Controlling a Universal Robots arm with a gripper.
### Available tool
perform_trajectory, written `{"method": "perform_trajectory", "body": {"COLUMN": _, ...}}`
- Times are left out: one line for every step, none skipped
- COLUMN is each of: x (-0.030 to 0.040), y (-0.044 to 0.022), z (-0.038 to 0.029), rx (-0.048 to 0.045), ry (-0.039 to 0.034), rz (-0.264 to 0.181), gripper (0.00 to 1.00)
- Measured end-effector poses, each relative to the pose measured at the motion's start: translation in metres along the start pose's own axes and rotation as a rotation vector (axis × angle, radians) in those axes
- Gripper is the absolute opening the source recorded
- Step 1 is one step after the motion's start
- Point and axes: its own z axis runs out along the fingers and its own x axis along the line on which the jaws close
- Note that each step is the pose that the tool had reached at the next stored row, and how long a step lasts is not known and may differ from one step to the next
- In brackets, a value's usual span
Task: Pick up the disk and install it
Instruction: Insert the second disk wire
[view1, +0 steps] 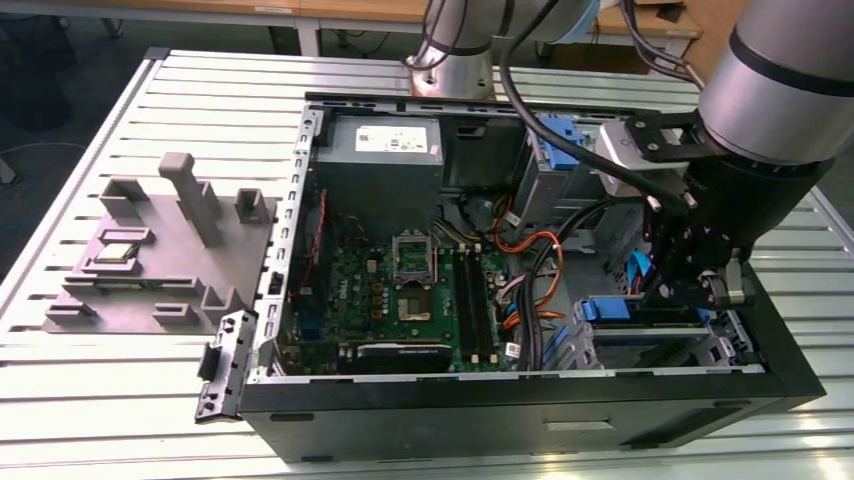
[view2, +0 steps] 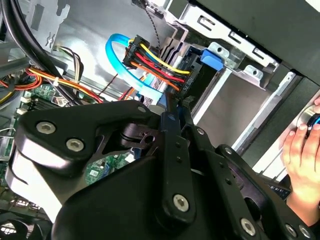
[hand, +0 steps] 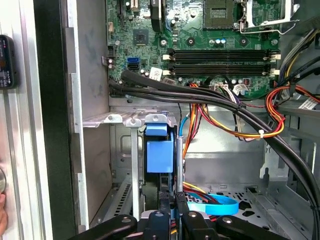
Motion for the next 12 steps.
{"method": "perform_trajectory", "body": {"x": 0.0001, "y": 0.0, "z": 0.0002, "rx": 0.0004, "ry": -0.0006, "rz": -0.004, "gripper": 0.16}}
{"method": "perform_trajectory", "body": {"x": 0.0004, "y": 0.0, "z": 0.0002, "rx": 0.0007, "ry": -0.0008, "rz": -0.007, "gripper": 0.16}}
{"method": "perform_trajectory", "body": {"x": 0.0007, "y": 0.0001, "z": 0.0005, "rx": 0.0009, "ry": -0.001, "rz": -0.008, "gripper": 0.16}}
{"method": "perform_trajectory", "body": {"x": 0.0008, "y": 0.0001, "z": 0.0007, "rx": 0.0009, "ry": -0.001, "rz": -0.008, "gripper": 0.16}}
{"method": "perform_trajectory", "body": {"x": 0.001, "y": 0.0001, "z": 0.0009, "rx": 0.0009, "ry": -0.001, "rz": -0.008, "gripper": 0.16}}
{"method": "perform_trajectory", "body": {"x": 0.0011, "y": 0.0002, "z": 0.0012, "rx": 0.0009, "ry": -0.001, "rz": -0.008, "gripper": 0.16}}
{"method": "perform_trajectory", "body": {"x": 0.0012, "y": 0.0002, "z": 0.0016, "rx": 0.0009, "ry": -0.0012, "rz": -0.008, "gripper": 0.16}}
{"method": "perform_trajectory", "body": {"x": 0.0014, "y": 0.0003, "z": 0.002, "rx": 0.0009, "ry": -0.0018, "rz": -0.008, "gripper": 0.16}}
{"method": "perform_trajectory", "body": {"x": 0.0014, "y": 0.0003, "z": 0.0025, "rx": 0.0008, "ry": -0.0024, "rz": -0.008, "gripper": 0.16}}
{"method": "perform_trajectory", "body": {"x": 0.0015, "y": 0.0004, "z": 0.0029, "rx": 0.0008, "ry": -0.0028, "rz": -0.008, "gripper": 0.16}}
{"method": "perform_trajectory", "body": {"x": 0.0017, "y": 0.0004, "z": 0.0034, "rx": 0.0008, "ry": -0.0033, "rz": -0.008, "gripper": 0.16}}
{"method": "perform_trajectory", "body": {"x": 0.0017, "y": 0.0005, "z": 0.004, "rx": 0.0008, "ry": -0.0039, "rz": -0.008, "gripper": 0.16}}
